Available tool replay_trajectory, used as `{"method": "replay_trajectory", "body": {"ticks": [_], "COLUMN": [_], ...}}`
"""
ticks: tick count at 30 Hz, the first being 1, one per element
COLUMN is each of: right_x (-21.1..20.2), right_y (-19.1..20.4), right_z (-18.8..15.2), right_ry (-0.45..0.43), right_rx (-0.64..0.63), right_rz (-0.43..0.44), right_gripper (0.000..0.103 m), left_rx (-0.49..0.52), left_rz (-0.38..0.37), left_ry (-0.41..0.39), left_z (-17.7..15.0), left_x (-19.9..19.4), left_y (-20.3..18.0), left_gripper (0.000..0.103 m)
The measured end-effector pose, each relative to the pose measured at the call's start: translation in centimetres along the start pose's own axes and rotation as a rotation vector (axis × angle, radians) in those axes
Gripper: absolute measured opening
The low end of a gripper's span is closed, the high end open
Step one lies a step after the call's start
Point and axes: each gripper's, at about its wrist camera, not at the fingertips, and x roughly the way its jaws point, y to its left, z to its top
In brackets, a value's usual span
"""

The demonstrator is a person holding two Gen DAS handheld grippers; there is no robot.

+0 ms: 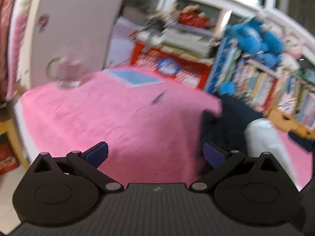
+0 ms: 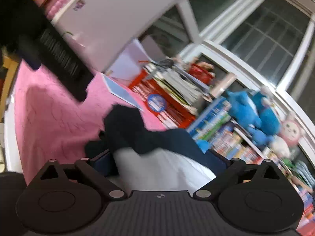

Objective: Fold clothes

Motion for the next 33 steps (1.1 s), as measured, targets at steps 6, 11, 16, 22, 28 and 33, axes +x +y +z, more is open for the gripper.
{"method": "replay_trajectory", "body": {"ticks": [6, 11, 16, 22, 28, 33], "right_x": [-0.8, -0.9, -1.8, -2.5, -2.9, -3.3], "right_y": [-0.9, -0.7, -1.1, -5.1, -8.4, -9.1], "right_z": [-3.5, -4.7, -6.9, -9.0, -10.8, -10.9], "right_ry": [0.112, 0.131, 0.117, 0.198, 0.291, 0.302], "right_rx": [0.040, 0.044, 0.034, 0.073, 0.237, 0.219], "right_rz": [-0.082, -0.148, -0.188, -0.245, -0.117, -0.085], "right_gripper": [0.103, 0.103, 0.103, 0.103, 0.103, 0.103], "left_rx": [0.157, 0.267, 0.215, 0.244, 0.275, 0.288], "left_rz": [-0.170, -0.003, -0.006, -0.015, -0.041, -0.088], "left_ry": [-0.078, 0.033, 0.104, 0.092, 0.098, 0.121], "left_z": [-0.1, -2.3, -3.7, -4.1, -4.0, -3.9], "left_x": [-0.7, 4.3, 6.6, 6.6, 6.6, 6.5], "left_y": [-5.9, -7.9, -5.3, -5.1, -4.9, -4.9], "left_gripper": [0.103, 0.103, 0.103, 0.103, 0.103, 0.103]}}
